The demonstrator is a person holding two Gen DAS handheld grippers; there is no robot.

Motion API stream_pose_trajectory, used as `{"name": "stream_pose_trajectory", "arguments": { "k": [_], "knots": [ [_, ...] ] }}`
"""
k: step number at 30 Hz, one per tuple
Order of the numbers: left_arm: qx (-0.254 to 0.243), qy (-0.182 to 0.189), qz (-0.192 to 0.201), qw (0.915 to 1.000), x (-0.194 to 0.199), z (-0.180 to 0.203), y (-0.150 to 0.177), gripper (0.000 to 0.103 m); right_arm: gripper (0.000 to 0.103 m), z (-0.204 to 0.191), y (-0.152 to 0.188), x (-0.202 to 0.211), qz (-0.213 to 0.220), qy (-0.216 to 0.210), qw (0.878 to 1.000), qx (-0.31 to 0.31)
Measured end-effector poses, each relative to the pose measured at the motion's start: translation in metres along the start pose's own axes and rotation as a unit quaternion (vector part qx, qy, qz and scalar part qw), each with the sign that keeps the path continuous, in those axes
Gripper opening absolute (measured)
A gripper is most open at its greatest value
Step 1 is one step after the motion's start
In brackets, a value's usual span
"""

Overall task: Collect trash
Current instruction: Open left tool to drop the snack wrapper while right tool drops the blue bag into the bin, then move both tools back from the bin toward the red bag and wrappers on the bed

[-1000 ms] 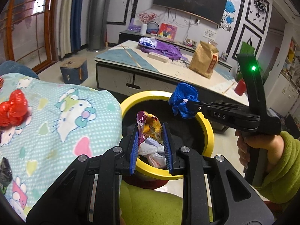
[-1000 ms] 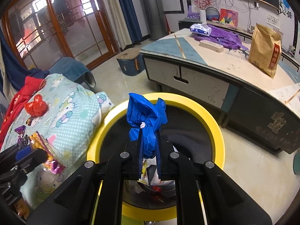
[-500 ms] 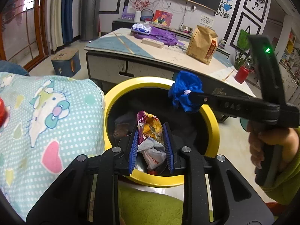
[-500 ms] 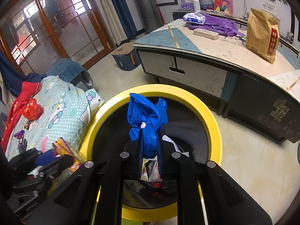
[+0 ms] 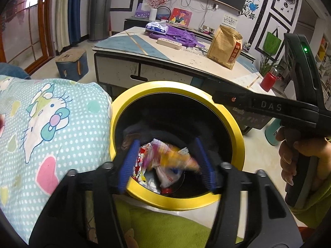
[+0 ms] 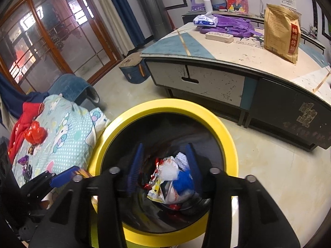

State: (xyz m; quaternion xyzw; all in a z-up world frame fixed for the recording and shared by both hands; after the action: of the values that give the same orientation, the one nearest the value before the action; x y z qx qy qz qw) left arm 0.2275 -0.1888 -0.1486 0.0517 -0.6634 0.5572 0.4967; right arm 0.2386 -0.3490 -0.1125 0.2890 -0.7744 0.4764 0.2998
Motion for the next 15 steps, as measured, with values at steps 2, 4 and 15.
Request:
{"name": "stream_pose_trajectory", "arguments": {
  "k": [2, 4, 15],
  "knots": [
    [0.008, 0.000, 0.003, 1.0000, 0.004, -0.002, 0.000, 0.071, 0.056, 0.001, -0.002, 0.003, 0.007, 0.002, 1.000, -0.003],
    [0.012, -0.007, 0.007, 0.9999, 0.008, -0.003, -0.001, 0.085, 0.061, 0.002, -0.003, 0.005, 0.011, 0.003, 1.000, -0.004],
    [0.021, -0.054, 0.053, 0.9969, 0.050, -0.017, -0.011, 0.092, 0.069, -0.012, -0.005, 0.017, 0.028, -0.006, 1.000, 0.006]
  ]
}}
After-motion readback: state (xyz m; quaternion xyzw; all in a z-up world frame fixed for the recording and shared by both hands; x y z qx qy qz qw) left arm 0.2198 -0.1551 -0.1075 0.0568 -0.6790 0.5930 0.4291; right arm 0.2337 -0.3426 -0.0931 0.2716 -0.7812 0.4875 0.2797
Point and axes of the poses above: each gripper's, at about its wrist camera, not at the fingertips, and x roughly against the way its jaws point, z to its right, y to its underside, the point moved 6 cm from there along -x, roughly the way its jaws point, and after that the axes turned 7 degrees about -x, right-handed, at the moved point
